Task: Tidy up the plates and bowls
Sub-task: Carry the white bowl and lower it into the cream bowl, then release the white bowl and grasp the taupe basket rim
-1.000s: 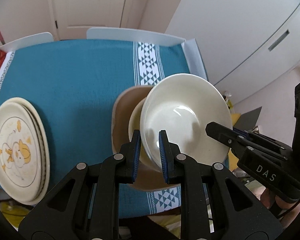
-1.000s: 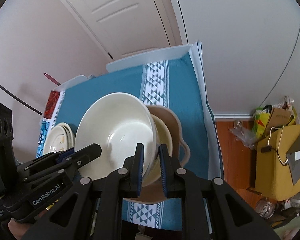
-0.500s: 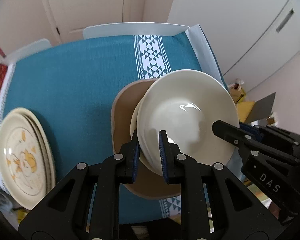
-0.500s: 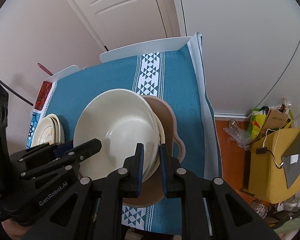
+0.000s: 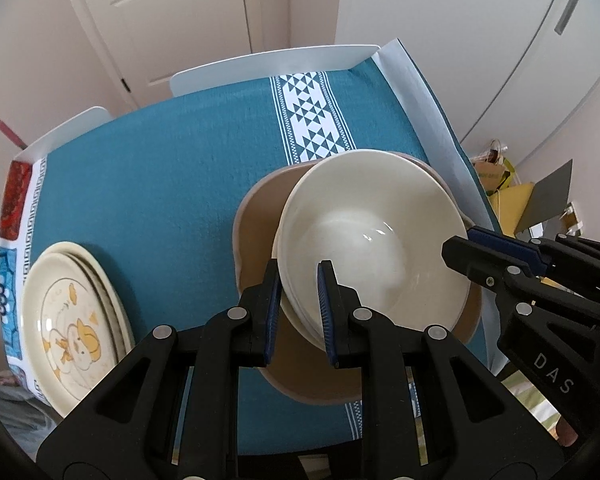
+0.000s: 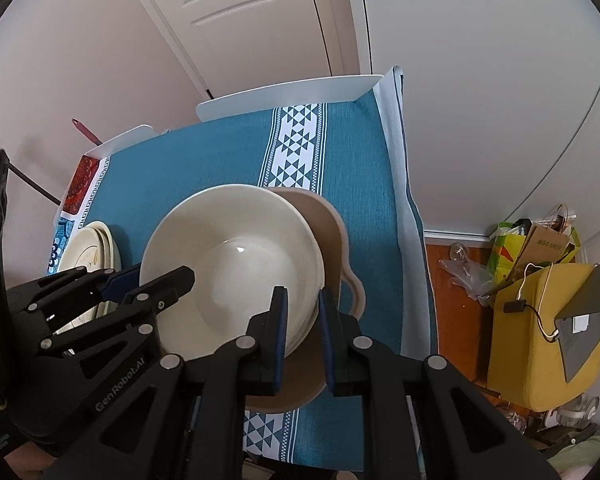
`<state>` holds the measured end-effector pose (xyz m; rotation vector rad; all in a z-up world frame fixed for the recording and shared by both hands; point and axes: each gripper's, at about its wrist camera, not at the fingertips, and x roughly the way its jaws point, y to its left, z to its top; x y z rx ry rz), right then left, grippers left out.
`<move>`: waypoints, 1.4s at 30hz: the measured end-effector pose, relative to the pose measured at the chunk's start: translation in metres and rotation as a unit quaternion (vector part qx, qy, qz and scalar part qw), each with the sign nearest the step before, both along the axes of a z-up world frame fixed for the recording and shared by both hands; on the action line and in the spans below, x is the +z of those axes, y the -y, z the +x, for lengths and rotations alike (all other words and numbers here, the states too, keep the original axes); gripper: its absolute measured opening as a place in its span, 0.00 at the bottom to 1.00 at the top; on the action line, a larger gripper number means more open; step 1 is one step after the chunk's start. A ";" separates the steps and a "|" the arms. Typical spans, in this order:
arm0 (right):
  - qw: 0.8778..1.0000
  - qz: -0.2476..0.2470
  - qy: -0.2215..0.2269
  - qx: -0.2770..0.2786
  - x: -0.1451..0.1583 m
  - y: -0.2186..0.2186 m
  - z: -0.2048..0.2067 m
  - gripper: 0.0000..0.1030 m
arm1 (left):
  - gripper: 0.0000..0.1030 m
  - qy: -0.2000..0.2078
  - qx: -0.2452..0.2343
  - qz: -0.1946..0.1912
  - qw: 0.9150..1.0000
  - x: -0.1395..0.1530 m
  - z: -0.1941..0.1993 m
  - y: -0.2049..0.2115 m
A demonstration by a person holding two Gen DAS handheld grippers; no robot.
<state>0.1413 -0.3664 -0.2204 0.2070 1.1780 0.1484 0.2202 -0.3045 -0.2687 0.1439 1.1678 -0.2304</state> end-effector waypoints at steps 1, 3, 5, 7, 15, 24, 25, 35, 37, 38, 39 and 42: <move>1.000 -0.001 0.000 0.001 0.000 0.000 0.000 0.14 | 0.16 0.000 0.001 -0.001 1.000 0.000 0.000 -0.001; 1.000 -0.002 0.001 0.003 0.000 -0.001 0.000 0.14 | 0.16 -0.001 0.002 -0.003 1.000 0.000 0.001 -0.001; 1.000 -0.001 0.000 0.003 0.001 -0.002 -0.001 0.14 | 0.16 -0.002 0.002 -0.006 1.000 0.001 0.000 -0.002; 1.000 0.005 0.003 0.003 0.003 0.000 -0.002 0.14 | 0.16 -0.006 0.007 -0.016 1.000 0.005 0.001 -0.007; 0.998 0.023 0.056 0.010 0.054 0.007 -0.017 0.14 | 0.16 0.045 0.008 -0.027 0.999 0.069 -0.014 -0.033; 0.999 0.019 0.043 0.022 0.064 0.015 -0.047 0.95 | 0.98 0.048 -0.046 0.015 0.998 0.077 -0.038 -0.055; 0.999 -0.001 0.028 0.028 0.059 0.013 -0.048 0.95 | 0.98 0.035 -0.053 0.019 0.998 0.068 -0.038 -0.055; 0.991 -0.108 -0.055 0.059 0.011 -0.002 -0.038 0.93 | 0.97 -0.042 -0.069 0.022 0.997 0.010 -0.015 -0.062; 0.988 -0.120 -0.066 0.068 0.003 -0.006 -0.034 0.84 | 0.97 -0.056 -0.077 0.023 0.995 0.003 -0.009 -0.058; 0.987 -0.126 -0.073 0.073 0.000 -0.009 -0.031 0.79 | 0.96 -0.063 -0.081 0.022 0.994 -0.001 -0.007 -0.056; 0.985 -0.133 -0.077 0.080 -0.002 -0.011 -0.028 0.75 | 0.95 -0.069 -0.086 0.022 0.994 -0.004 -0.004 -0.053; 0.980 -0.145 -0.089 0.100 -0.008 -0.019 -0.023 0.68 | 0.89 -0.083 -0.100 0.025 0.991 -0.013 -0.001 -0.045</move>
